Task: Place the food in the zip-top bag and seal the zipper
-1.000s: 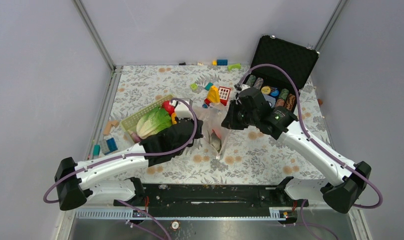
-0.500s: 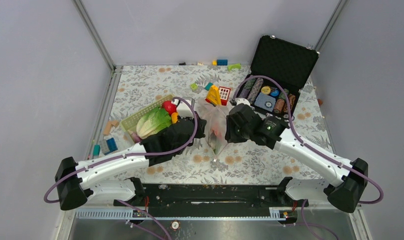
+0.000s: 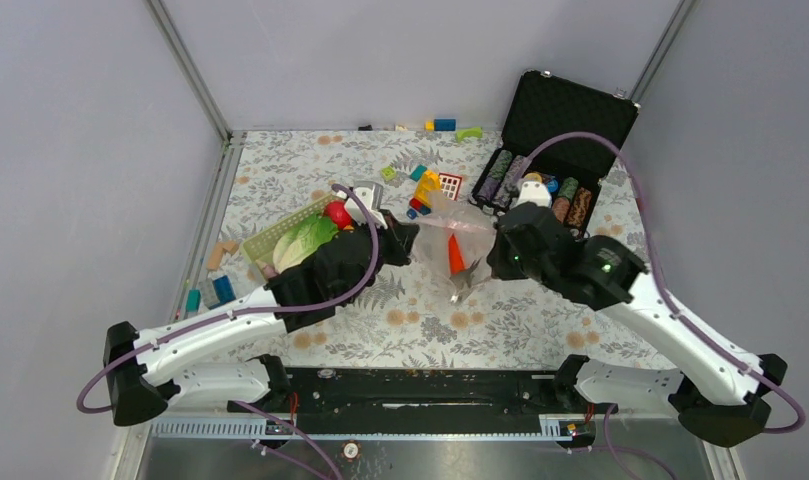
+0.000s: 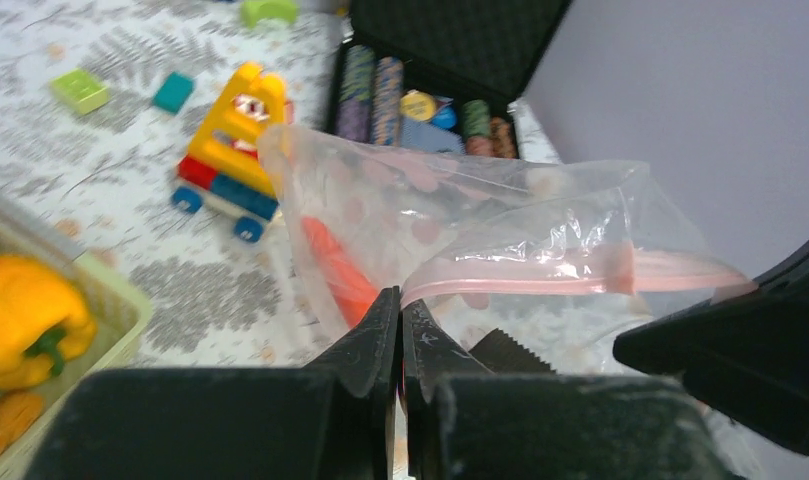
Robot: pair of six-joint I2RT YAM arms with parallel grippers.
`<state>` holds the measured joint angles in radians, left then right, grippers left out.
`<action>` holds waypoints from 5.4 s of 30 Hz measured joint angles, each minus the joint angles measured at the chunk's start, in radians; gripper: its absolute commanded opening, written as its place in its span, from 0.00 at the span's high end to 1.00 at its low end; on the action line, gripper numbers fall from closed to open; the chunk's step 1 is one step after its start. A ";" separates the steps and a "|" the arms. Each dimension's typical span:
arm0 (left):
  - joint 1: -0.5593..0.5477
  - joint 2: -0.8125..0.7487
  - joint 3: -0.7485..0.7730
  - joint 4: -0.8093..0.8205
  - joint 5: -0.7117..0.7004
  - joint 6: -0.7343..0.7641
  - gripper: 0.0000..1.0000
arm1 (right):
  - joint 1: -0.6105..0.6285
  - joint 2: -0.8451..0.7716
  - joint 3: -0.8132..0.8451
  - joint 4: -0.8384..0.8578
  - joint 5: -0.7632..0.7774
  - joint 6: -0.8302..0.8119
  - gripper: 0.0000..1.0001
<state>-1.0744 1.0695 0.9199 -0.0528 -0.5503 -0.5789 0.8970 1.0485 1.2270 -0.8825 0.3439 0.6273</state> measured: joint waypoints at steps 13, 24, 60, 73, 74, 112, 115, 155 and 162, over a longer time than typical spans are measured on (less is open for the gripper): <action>-0.010 0.047 0.060 0.071 0.194 0.082 0.82 | 0.001 0.061 0.227 -0.432 0.087 0.042 1.00; 0.048 0.013 0.035 -0.035 0.320 0.147 0.01 | -0.028 0.319 0.271 -0.296 -0.022 -0.067 1.00; 0.410 0.097 -0.131 -0.391 0.126 0.164 0.34 | -0.226 0.375 0.136 -0.117 -0.242 -0.169 1.00; 0.412 0.142 -0.130 -0.417 0.116 0.181 0.60 | -0.240 0.373 0.132 -0.116 -0.243 -0.171 1.00; 0.412 0.143 -0.130 -0.417 0.115 0.183 0.64 | -0.241 0.372 0.131 -0.116 -0.243 -0.171 1.00; 0.413 -0.285 -0.048 -0.371 0.133 0.250 1.00 | -0.249 0.352 0.109 -0.074 -0.278 -0.160 1.00; 0.413 -0.409 -0.080 -0.272 0.288 0.241 1.00 | -0.249 0.343 0.103 -0.065 -0.283 -0.151 1.00; 0.081 -0.105 -0.305 0.293 0.113 -0.166 1.00 | -0.254 0.075 -0.142 0.358 -0.389 0.246 1.00; 0.029 -0.002 -0.207 0.271 0.089 -0.193 0.67 | -0.254 0.061 -0.174 0.420 -0.393 0.262 1.00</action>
<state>-1.0454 1.0672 0.7128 0.2184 -0.4618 -0.7715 0.6430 1.1091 1.0527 -0.4629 -0.0490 0.8898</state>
